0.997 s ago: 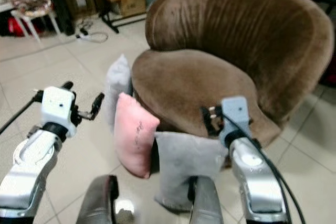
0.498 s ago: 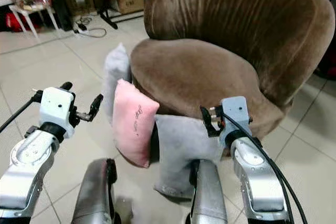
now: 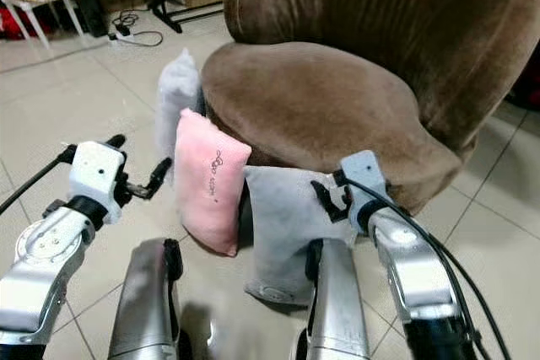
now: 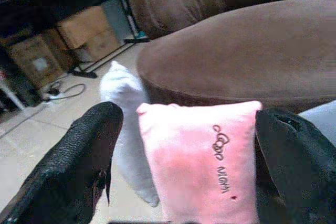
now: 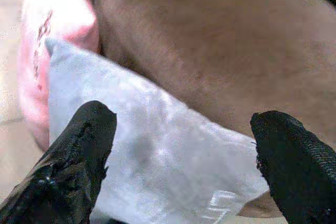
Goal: Move the pillow to the sofa from floor
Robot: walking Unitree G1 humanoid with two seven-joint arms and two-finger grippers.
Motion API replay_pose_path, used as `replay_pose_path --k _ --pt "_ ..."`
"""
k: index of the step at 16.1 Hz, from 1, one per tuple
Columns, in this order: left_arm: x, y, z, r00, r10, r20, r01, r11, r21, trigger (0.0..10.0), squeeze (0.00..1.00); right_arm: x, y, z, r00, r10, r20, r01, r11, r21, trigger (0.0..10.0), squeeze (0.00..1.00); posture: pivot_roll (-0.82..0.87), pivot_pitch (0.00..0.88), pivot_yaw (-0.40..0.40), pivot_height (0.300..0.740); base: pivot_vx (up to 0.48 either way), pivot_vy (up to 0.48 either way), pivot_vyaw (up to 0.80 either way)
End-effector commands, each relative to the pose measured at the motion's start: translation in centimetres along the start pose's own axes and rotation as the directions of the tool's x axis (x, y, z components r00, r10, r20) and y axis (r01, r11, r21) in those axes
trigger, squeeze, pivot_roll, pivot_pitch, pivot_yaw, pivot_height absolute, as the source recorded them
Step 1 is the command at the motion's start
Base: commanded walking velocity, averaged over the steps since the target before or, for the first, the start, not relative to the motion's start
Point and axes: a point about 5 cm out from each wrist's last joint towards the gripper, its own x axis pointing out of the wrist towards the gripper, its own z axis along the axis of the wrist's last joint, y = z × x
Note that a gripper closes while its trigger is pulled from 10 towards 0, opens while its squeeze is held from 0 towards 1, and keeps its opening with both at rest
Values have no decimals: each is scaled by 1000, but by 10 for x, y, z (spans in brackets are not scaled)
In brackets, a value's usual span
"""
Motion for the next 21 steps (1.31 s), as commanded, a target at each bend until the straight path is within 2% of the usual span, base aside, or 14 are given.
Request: replay_pose_path --k 1,2,6,7,9,10,11,12,15,16,17,21 --pt "3 -1 -2 998 -66 -24 66 998 -3 10000 0 7 3 -4 999 45 -30 -46 998 -36 10000 1000 -55 0 18 427 0 0 0" --pt "3 -4 -4 988 -148 -42 148 989 -5 10000 0 18 7 -11 990 111 -83 -115 993 -38 10000 1000 -38 0 27 427 0 0 0" --pt "6 -4 -7 949 -302 -90 306 952 32 10000 0 47 19 -20 954 206 -218 -214 977 -13 10000 1000 -41 0 52 427 0 0 0" --pt "7 -4 -6 940 -328 -95 332 942 36 10000 0 56 17 -25 957 147 -249 -157 987 -20 10000 1000 -38 0 56 427 0 0 0" --pt "7 -4 -5 935 -341 -100 347 937 42 10000 0 62 16 -28 958 84 -273 -98 994 -37 10000 1000 -36 0 58 427 0 0 0" --pt "7 -3 -5 929 -353 -108 360 932 51 10000 0 66 15 -32 954 12 -301 -36 997 -73 10000 0 -33 0 63 427 0 0 0" --pt "7 -3 -5 929 -353 -108 360 932 51 10000 0 66 15 -32 954 12 -301 -36 997 -73 10000 0 -33 0 63 427 0 0 0" --pt "7 -2 -6 923 -367 -115 375 925 57 10000 0 71 11 -32 948 -79 -307 35 989 -147 10000 0 -32 0 65 427 0 0 0" --pt "7 -1 -5 916 -382 -120 391 918 61 10000 0 75 14 -31 944 -84 -319 22 981 -193 10000 0 -33 0 73 427 0 0 0" --pt "7 -2 -6 909 -396 -128 406 911 67 10000 0 77 23 -39 929 -69 -363 -37 960 -276 3569 0 -33 0 73 427 0 0 0" --pt "7 -2 -6 907 -399 -131 410 909 70 10000 0 77 25 -41 926 -62 -372 -50 957 -284 0 0 -24 0 70 427 0 0 0" --pt "5 -2 -6 900 -412 -141 423 904 60 10000 0 77 33 -49 920 -48 -388 -60 963 -263 0 0 -21 0 69 427 0 0 0"
